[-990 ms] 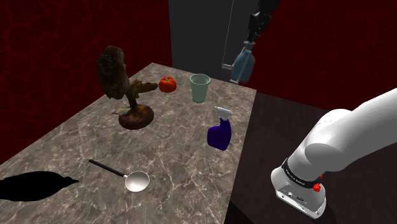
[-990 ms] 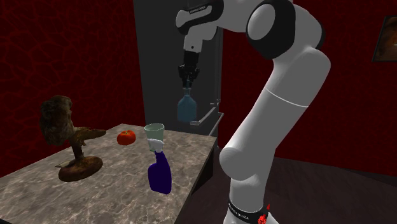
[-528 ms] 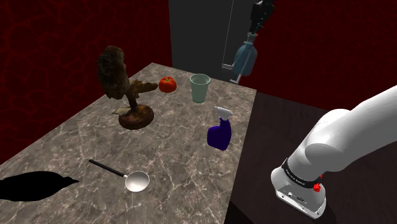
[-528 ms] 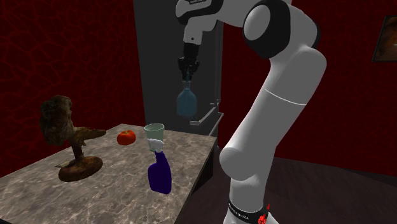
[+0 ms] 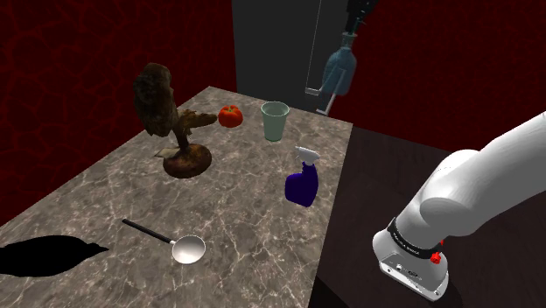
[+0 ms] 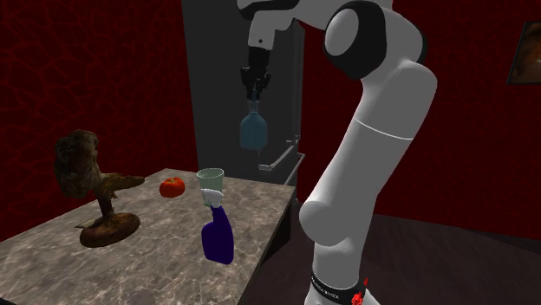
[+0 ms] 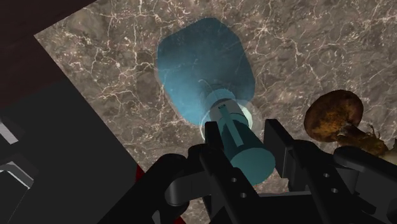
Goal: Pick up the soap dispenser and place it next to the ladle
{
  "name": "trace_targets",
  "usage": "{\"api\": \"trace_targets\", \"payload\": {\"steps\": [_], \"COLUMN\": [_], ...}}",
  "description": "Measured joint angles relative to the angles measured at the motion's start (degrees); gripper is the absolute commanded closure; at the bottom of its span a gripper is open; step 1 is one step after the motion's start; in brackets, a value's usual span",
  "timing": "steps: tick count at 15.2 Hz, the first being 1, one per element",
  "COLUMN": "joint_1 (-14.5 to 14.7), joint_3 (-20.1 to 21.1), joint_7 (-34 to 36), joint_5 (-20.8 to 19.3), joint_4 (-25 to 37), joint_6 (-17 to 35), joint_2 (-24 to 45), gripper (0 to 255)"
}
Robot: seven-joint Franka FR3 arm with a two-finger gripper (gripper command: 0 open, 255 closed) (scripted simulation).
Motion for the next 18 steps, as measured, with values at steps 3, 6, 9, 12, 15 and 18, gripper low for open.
{"api": "trace_targets", "payload": {"steps": [3,6,9,12,15,18], "joint_1": [0.96,2.12,3.25,4.55,5.81,7.16], "joint_3": [2.42,5.48,8.16,10.89,13.39,16.02], "joint_7": [3.25,7.31,10.94,14.69,18.19,21.9], "joint_5": [0.15,0.37,0.74,1.27,1.74,2.09], "joint_4": [-2.54,-6.36,-8.69,-10.61,-11.32,-11.93], "joint_6": [1.99,4.86,7.03,10.05,12.27,14.67], "joint_2": [-0.77,-2.02,-2.44,-1.59,-0.34,1.13], "gripper": [255,255,255,255,255,255]}}
